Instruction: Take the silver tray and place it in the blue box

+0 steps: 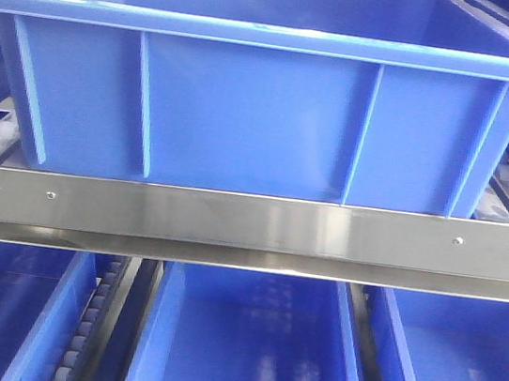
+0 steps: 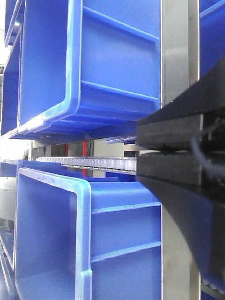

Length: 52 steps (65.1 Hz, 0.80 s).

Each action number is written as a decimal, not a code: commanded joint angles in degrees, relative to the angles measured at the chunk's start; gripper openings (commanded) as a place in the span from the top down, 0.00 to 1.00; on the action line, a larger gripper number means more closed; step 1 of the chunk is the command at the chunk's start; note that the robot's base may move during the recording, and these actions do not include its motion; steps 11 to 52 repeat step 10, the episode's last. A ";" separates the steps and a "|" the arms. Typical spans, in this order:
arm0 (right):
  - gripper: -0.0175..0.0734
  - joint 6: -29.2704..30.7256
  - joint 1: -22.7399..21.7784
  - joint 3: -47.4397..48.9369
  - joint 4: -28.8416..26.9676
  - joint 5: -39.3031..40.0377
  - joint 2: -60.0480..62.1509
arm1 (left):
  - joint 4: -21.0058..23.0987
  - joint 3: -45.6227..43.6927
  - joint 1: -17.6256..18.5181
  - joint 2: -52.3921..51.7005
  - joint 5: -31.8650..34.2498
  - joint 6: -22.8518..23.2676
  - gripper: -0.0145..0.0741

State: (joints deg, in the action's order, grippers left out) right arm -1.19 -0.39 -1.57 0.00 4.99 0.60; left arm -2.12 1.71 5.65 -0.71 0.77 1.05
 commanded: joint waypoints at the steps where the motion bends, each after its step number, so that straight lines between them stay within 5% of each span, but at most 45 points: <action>1: 0.75 0.77 -0.24 1.02 0.56 5.32 1.19 | 0.55 1.01 -0.12 -0.81 5.06 0.56 0.85; 52: 0.75 0.77 -0.24 1.02 0.56 5.32 1.19 | 0.55 1.01 -0.12 -0.81 5.06 0.56 0.85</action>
